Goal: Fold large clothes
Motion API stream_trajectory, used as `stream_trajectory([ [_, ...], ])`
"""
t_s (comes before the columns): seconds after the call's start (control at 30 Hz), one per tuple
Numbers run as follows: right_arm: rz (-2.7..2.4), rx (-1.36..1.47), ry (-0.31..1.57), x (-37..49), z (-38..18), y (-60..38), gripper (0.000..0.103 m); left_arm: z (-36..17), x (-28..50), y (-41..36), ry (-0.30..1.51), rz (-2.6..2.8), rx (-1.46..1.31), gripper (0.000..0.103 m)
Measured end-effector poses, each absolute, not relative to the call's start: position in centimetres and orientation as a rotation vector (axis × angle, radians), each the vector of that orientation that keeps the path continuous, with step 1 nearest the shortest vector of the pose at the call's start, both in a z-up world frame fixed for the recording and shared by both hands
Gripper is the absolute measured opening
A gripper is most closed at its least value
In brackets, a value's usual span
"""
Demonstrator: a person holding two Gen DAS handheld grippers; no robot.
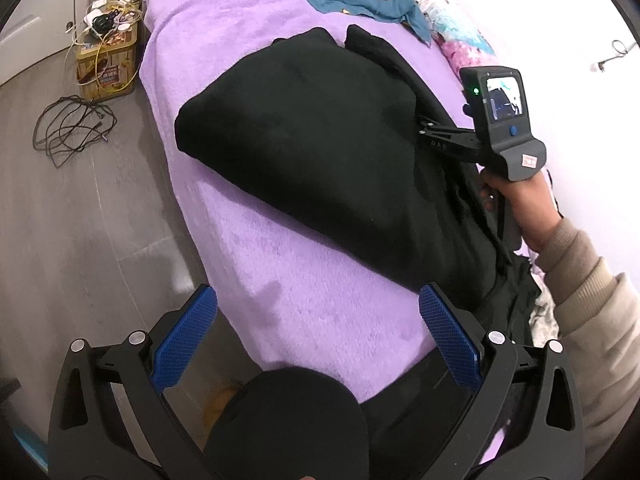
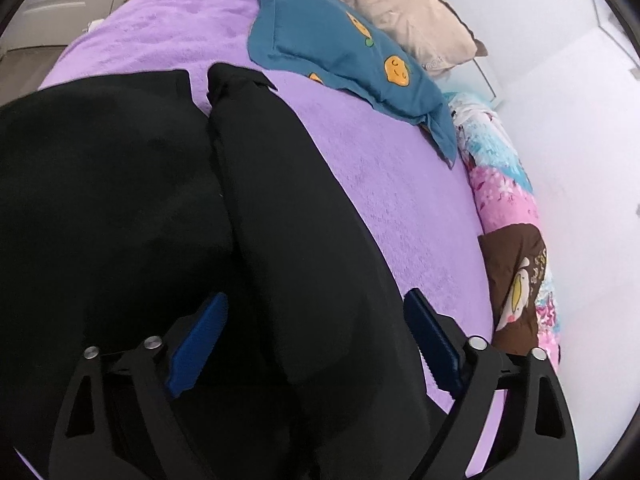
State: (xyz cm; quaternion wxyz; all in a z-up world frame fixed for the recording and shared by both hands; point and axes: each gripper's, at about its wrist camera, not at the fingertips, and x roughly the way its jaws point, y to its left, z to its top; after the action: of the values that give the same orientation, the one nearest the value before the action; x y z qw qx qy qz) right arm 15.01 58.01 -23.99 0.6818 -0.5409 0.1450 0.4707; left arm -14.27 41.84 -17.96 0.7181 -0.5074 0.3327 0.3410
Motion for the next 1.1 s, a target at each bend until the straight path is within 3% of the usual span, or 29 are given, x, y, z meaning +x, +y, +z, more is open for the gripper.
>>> stream_trajectory([
  [0.17,1.044,-1.242,0.318,15.8,-24.7,58.7,0.072,-18.2,-13.7,41.4,0.751,0.755,-1.124,0.097],
  [0.37,1.033,-1.264,0.293,15.5,-25.3,58.9,0.042,-18.0,-13.3,41.7,0.749,0.755,-1.118,0.097],
  [0.43,1.031,-1.254,0.307,15.4,-25.2,58.8,0.022,-17.7,-13.3,41.9,0.732,0.757,-1.117,0.097],
  [0.53,1.038,-1.237,0.301,15.2,-24.5,58.2,0.011,-17.1,-12.8,42.2,0.710,0.753,-1.102,0.097],
  [0.73,1.054,-1.169,0.289,15.5,-21.6,56.0,0.003,-16.2,-11.3,44.2,0.633,0.695,-1.136,0.097],
  [1.1,1.075,-1.090,0.254,15.8,-17.2,50.4,0.003,-21.3,-6.1,55.3,0.316,0.298,-1.736,0.097],
])
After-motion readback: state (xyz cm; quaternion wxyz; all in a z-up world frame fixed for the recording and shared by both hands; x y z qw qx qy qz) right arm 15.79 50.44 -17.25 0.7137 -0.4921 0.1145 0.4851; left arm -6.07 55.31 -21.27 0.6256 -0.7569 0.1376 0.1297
